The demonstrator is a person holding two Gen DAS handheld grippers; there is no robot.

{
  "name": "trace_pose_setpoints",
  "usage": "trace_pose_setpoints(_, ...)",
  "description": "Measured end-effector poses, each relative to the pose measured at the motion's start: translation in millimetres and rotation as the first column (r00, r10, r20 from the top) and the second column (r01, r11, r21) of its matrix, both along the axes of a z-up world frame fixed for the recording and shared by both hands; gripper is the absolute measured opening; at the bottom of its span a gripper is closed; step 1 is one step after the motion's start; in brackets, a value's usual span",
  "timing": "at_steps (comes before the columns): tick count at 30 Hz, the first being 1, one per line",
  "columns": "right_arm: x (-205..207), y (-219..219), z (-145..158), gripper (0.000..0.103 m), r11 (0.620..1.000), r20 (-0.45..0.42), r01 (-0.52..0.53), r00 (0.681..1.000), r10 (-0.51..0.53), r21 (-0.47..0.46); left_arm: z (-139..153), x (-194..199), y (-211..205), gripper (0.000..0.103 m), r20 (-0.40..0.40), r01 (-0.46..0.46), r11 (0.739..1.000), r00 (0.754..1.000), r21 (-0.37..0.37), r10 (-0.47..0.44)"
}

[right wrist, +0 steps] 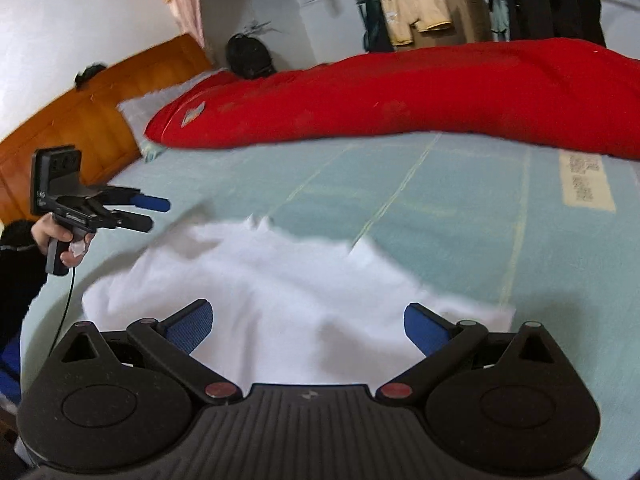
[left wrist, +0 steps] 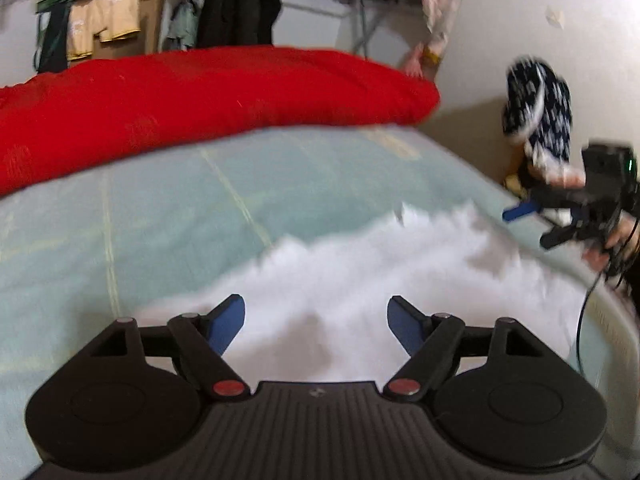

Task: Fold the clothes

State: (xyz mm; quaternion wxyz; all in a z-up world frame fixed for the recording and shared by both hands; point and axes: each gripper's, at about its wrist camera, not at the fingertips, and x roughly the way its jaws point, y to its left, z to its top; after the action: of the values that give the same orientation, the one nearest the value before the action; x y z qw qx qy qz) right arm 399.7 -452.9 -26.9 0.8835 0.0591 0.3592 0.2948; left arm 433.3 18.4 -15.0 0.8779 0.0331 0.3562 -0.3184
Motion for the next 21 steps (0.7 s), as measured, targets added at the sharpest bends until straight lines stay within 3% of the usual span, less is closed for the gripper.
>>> trace_pose_setpoints(6,-64,11,-40,0.103,0.998,-0.048,0.051,0.997,-0.053,-0.049,-39,-73,8,0.078,-0.006,-0.040,0.997,0.999,0.072,0.041)
trace_pose_setpoints(11,-109,-9,-46,0.103,0.993,-0.039,0.121,0.992,-0.122,-0.012,-28,-108,14,0.078,-0.001,-0.049,0.988,0.999,0.150,0.049)
trace_pose_setpoints(13,-111,-3,-35,0.103,0.993,-0.013,0.117,0.993,-0.117,0.002,-13,-111,8,0.078,0.028,-0.033,0.986,0.999,0.161,0.029)
trace_pose_setpoints(17,-108,17,-14,0.103,0.996,0.049,0.086,0.995,-0.088,0.034,0,-106,-10,0.078,0.062,-0.001,0.999,0.998,0.050,-0.003)
trace_pose_setpoints(19,-96,34,-16,0.103,0.996,0.050,0.052,0.997,-0.055,0.066,-10,-104,-21,0.079,0.069,0.015,0.997,0.997,0.074,-0.020)
trace_pose_setpoints(21,-86,45,-29,0.103,0.998,0.014,0.032,0.999,-0.033,0.058,-27,-104,-19,0.078,0.016,-0.020,0.993,1.000,0.119,0.018)
